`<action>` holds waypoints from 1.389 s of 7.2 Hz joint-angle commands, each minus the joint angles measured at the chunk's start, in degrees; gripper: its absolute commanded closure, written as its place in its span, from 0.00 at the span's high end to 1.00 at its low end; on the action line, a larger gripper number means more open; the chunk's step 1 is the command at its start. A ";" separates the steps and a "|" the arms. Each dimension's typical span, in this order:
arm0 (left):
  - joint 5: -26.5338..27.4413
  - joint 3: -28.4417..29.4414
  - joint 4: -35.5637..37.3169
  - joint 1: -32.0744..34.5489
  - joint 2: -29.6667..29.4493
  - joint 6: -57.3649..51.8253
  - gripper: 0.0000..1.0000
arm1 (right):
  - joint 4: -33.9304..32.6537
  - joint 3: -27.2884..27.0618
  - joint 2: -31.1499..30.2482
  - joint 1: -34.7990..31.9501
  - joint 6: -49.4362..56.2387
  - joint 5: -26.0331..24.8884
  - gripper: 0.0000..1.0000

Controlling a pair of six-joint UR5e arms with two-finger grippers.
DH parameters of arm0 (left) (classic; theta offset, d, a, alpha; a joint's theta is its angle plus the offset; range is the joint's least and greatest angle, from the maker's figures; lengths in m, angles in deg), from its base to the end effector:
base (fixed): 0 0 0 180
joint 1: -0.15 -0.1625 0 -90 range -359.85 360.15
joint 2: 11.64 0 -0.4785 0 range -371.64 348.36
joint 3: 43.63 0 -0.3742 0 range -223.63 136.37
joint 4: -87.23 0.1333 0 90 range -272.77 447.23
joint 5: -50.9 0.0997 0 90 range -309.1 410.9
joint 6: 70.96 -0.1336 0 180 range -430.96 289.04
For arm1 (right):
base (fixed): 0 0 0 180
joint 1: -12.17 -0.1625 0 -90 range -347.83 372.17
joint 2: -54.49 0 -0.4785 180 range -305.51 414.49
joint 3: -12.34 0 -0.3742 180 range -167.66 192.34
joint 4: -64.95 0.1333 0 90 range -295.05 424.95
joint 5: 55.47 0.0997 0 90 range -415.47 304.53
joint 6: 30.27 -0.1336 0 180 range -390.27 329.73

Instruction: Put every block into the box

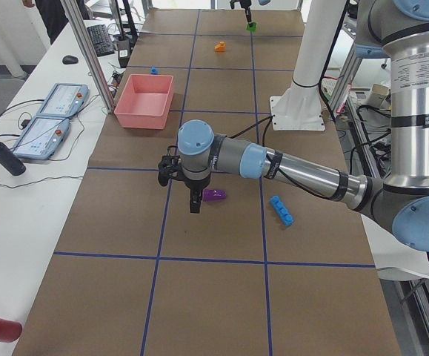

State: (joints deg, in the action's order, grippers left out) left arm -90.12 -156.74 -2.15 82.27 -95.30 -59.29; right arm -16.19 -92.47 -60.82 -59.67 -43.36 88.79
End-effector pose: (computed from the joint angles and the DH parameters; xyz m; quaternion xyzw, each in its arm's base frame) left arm 0.0290 -0.4246 0.5831 0.0525 0.4417 0.0309 0.8951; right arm -0.0577 -0.2556 0.7441 -0.1351 -0.4357 -0.0328 0.8893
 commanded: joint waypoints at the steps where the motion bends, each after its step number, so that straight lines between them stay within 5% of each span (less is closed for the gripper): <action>1: 1.70 -1.23 -7.02 -9.90 0.34 1.42 1.00 | -15.90 -0.31 18.53 -3.04 -0.89 0.24 0.00; 3: 12.20 -6.91 -7.13 -22.55 3.65 0.54 1.00 | -25.27 0.31 33.42 -3.92 -2.02 -0.11 0.00; 7: 24.27 -9.41 -7.04 -44.71 12.02 -4.56 0.99 | -24.95 11.69 63.03 5.90 -36.15 -6.25 0.00; 8: 24.30 -10.71 -7.13 -47.03 13.86 -4.56 0.99 | -23.04 18.52 70.50 8.36 -42.31 -9.05 0.00; 10: 24.39 -13.36 -7.82 -51.34 17.99 -4.38 0.99 | -4.15 34.32 78.80 13.01 -59.68 -13.79 0.00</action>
State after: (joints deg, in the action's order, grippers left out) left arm -65.96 -168.88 -9.45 33.56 -79.77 -63.75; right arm -32.07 -68.52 12.01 -49.99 -91.72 78.42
